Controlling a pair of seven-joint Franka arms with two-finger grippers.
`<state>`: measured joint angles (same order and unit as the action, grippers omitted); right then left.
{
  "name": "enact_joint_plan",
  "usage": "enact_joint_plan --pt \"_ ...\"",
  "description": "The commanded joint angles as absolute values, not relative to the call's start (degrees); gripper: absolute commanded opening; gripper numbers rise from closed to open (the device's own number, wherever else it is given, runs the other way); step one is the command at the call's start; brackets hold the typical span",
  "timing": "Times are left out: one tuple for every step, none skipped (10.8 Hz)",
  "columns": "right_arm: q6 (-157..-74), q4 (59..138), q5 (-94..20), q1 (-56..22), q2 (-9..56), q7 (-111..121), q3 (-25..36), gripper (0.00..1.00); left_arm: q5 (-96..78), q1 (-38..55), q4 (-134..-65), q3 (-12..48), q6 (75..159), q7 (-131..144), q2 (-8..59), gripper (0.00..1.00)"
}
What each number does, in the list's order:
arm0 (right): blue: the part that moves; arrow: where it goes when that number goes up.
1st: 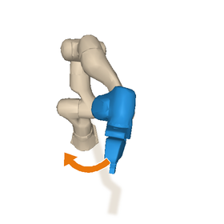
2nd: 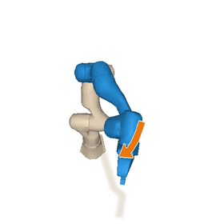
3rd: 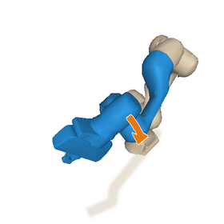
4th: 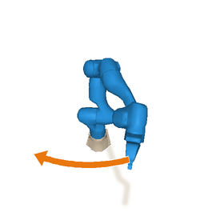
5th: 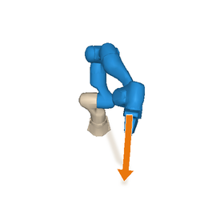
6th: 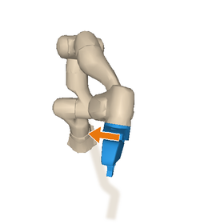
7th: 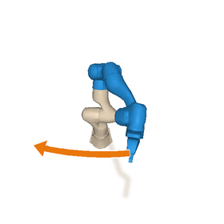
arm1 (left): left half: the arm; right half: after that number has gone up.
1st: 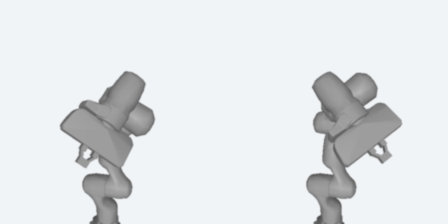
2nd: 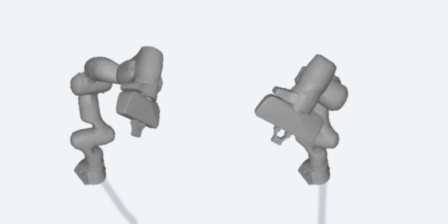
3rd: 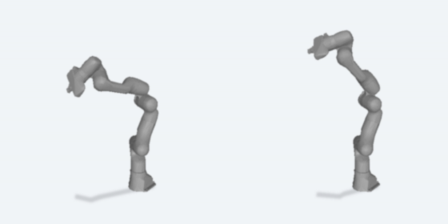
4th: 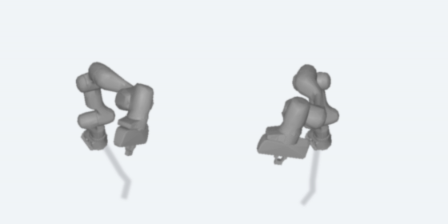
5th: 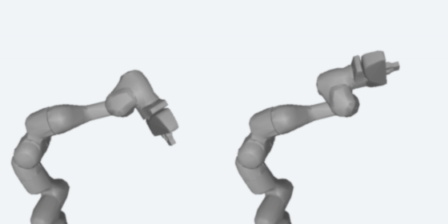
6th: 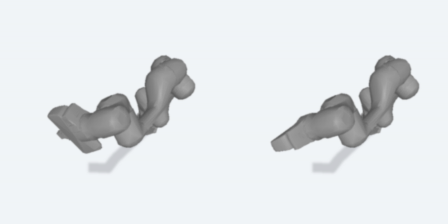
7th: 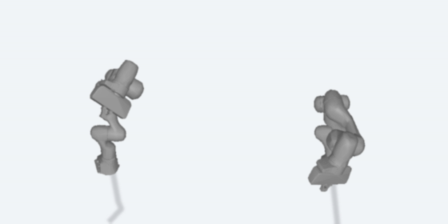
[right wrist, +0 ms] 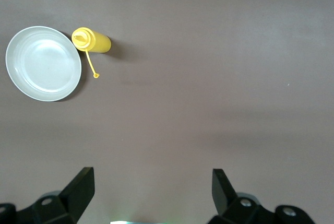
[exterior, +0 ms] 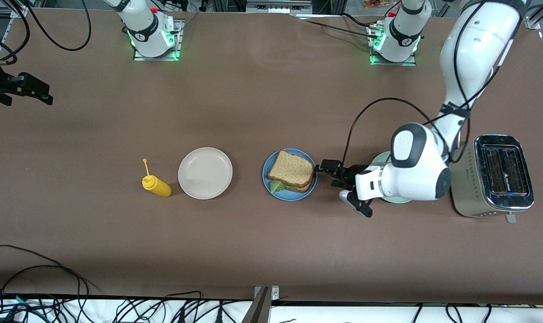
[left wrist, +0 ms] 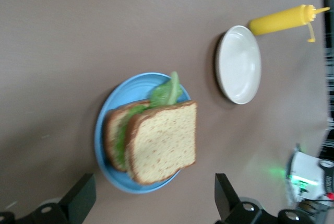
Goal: Make sandwich in blue plate with both arms
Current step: 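Open the left gripper and raise it away from the sandwich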
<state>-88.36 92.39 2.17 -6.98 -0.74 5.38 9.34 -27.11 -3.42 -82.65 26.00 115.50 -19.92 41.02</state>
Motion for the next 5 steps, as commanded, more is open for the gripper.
enact_joint_plan --pt "-87.0 91.2 3.2 -7.3 -0.6 5.4 9.6 1.00 -14.7 -4.0 -84.1 25.2 111.1 -11.1 32.8 1.00" --pt "-87.0 91.2 3.2 -7.2 -0.6 5.4 9.6 1.00 -10.2 -4.2 -84.2 25.2 110.5 -8.9 31.2 1.00" --pt "-87.0 91.2 3.2 -7.2 -0.6 5.4 9.6 1.00 -6.4 -4.3 -84.1 25.2 108.0 -6.8 29.2 1.00" --pt "-87.0 91.1 3.2 -7.2 -0.6 5.4 9.6 1.00 -5.3 -6.0 -84.1 25.0 104.4 -4.4 27.1 1.00" --pt "-87.0 91.2 3.2 -7.3 -0.6 5.4 9.6 1.00 -4.8 -7.1 -84.0 24.8 102.5 -4.4 25.2 1.00"
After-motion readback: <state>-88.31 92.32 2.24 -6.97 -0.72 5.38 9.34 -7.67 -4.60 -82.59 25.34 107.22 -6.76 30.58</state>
